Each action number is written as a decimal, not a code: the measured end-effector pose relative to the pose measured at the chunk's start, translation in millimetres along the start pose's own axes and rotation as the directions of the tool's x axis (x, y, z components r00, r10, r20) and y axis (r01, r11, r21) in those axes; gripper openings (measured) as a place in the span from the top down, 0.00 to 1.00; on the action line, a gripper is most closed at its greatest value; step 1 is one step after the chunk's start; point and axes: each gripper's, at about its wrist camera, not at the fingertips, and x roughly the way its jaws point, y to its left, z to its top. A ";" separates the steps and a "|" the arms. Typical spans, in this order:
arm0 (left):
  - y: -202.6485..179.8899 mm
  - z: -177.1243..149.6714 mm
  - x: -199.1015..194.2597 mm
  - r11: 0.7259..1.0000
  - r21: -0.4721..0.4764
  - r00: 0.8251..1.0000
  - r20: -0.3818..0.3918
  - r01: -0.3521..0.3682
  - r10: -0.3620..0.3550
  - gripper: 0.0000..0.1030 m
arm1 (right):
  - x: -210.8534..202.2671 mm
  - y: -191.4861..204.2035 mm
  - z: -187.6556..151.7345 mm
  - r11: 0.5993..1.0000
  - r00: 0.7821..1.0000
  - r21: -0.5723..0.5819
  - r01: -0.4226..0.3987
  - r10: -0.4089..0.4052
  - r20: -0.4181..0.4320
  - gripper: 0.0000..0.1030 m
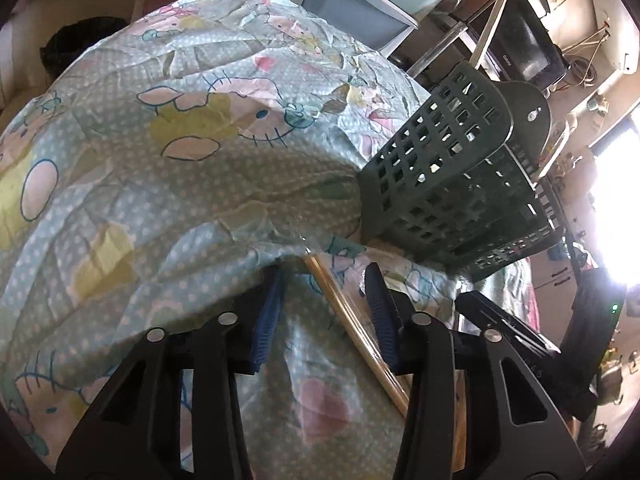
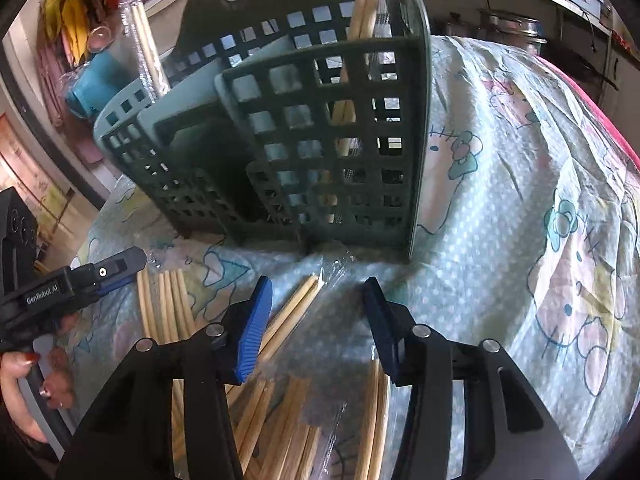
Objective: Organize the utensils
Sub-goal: 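Reach down and close the right tool on a chopstick while the left grasps another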
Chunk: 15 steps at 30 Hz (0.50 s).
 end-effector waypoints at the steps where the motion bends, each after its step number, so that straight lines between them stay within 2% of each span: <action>1: 0.1 0.3 1.5 1.000 0.003 1.000 0.004 -0.013 0.013 0.72 | 2.2 -1.2 0.3 1.000 1.000 0.003 0.008 -0.008 -0.005 0.62; 5: 3.7 2.1 3.8 0.999 0.008 0.999 0.011 -0.034 0.033 0.82 | 4.0 -0.4 0.6 0.999 0.999 -0.008 0.032 -0.032 -0.001 0.68; 9: 7.7 3.1 4.8 1.000 0.007 0.999 0.017 -0.027 0.027 0.90 | 2.0 -10.6 -1.4 0.999 1.000 0.026 0.021 -0.021 0.008 0.82; 15: 16.0 3.9 3.5 1.000 -0.013 1.000 0.020 0.012 -0.011 0.92 | -6.3 -33.1 -1.2 0.993 0.999 0.110 -0.045 0.042 0.029 0.90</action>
